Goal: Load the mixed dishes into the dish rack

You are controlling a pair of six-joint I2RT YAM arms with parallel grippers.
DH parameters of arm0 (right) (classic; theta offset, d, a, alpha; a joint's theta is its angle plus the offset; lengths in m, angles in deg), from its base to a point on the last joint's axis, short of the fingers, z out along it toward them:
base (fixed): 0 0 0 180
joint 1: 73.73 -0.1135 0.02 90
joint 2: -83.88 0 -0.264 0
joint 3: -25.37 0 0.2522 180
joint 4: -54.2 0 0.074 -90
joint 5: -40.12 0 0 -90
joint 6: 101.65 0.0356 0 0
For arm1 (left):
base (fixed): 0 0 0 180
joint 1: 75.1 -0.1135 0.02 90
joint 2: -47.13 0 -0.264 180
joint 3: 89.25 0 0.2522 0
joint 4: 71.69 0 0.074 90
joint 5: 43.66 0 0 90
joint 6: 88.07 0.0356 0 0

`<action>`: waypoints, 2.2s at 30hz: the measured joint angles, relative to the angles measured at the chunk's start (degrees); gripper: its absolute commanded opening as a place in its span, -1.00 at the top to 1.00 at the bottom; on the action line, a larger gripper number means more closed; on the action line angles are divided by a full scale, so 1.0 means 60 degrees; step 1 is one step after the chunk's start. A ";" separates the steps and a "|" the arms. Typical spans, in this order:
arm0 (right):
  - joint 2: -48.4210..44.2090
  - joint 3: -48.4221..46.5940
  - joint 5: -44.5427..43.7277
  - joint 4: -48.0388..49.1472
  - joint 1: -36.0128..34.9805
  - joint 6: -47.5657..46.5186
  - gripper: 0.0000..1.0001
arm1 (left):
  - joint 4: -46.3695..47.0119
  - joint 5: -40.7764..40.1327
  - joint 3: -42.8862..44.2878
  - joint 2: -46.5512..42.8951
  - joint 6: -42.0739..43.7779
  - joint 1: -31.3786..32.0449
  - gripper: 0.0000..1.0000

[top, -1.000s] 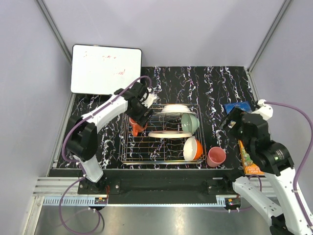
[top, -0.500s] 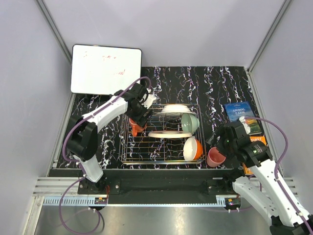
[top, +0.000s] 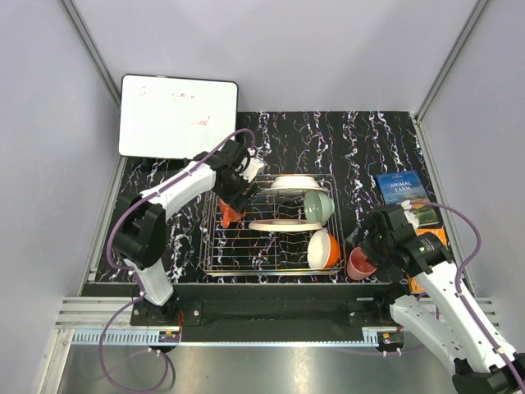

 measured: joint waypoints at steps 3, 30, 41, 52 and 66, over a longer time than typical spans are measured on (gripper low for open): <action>0.0106 0.0007 -0.0029 0.0040 0.0000 0.0044 -0.68 | 0.0000 -0.0011 0.0007 0.0000 0.0033 0.0000 -0.97; 0.0448 0.0627 -0.0546 0.0608 0.0000 0.0372 -0.62 | -0.0186 -0.0204 0.1133 0.0007 0.0641 0.0000 -0.98; 0.1086 0.0696 -0.1213 0.0823 0.0000 0.0688 -0.26 | -0.0969 0.0066 0.2218 -0.1468 0.0707 -0.0313 -0.98; 0.2444 0.0696 -0.1523 0.1333 0.0015 0.0969 0.43 | -0.1326 0.0386 0.2703 -0.3832 0.0685 -0.0765 -0.98; 0.0885 -0.0521 -0.1614 0.1009 0.0120 -0.0153 1.00 | -0.1464 0.2142 0.2707 -0.3993 -0.0448 -0.1031 -0.98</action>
